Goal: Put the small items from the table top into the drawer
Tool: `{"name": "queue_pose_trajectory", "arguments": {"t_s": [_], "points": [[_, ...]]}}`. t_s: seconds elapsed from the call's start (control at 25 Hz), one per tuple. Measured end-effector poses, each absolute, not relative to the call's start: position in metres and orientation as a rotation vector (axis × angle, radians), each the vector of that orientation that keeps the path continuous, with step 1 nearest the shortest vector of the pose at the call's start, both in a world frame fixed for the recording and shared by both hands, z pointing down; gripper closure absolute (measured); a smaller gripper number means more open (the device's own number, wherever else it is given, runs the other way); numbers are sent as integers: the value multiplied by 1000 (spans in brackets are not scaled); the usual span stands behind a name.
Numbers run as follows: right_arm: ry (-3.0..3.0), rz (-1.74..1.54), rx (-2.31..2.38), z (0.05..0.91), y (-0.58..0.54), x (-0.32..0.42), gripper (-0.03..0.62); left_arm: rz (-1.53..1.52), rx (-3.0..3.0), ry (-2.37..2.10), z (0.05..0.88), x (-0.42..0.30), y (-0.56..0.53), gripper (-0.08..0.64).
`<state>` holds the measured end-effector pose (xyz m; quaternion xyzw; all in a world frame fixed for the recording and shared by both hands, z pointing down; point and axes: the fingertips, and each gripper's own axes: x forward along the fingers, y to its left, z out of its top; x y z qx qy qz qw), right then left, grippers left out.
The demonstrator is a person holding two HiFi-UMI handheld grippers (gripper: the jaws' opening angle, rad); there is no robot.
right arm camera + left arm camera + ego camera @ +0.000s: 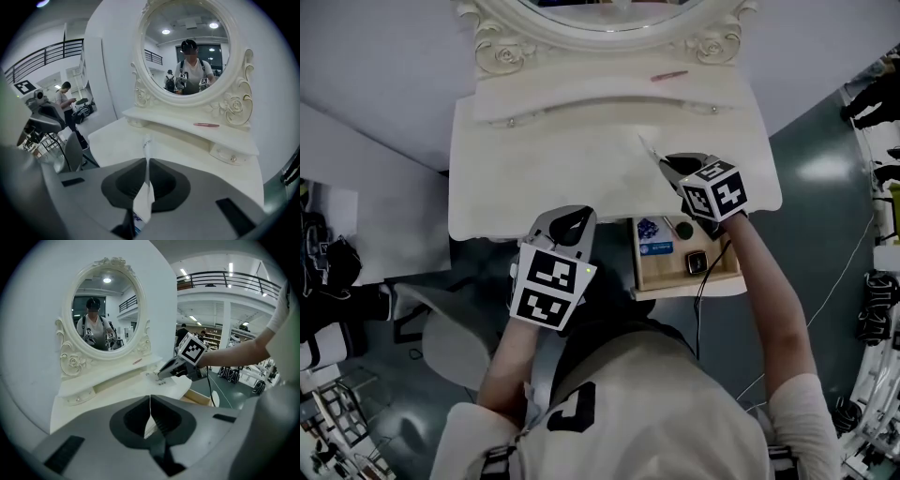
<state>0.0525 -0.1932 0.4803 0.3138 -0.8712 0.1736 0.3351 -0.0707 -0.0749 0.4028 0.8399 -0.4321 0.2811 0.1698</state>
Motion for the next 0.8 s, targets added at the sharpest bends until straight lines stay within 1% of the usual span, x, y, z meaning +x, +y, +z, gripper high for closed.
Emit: {"name": "queue_pose_trajectory", "arguments": {"t_s": [0.8], "points": [[-2387, 413, 731, 448, -162, 61, 551, 854, 2411, -1287, 380, -39, -41, 503]]}}
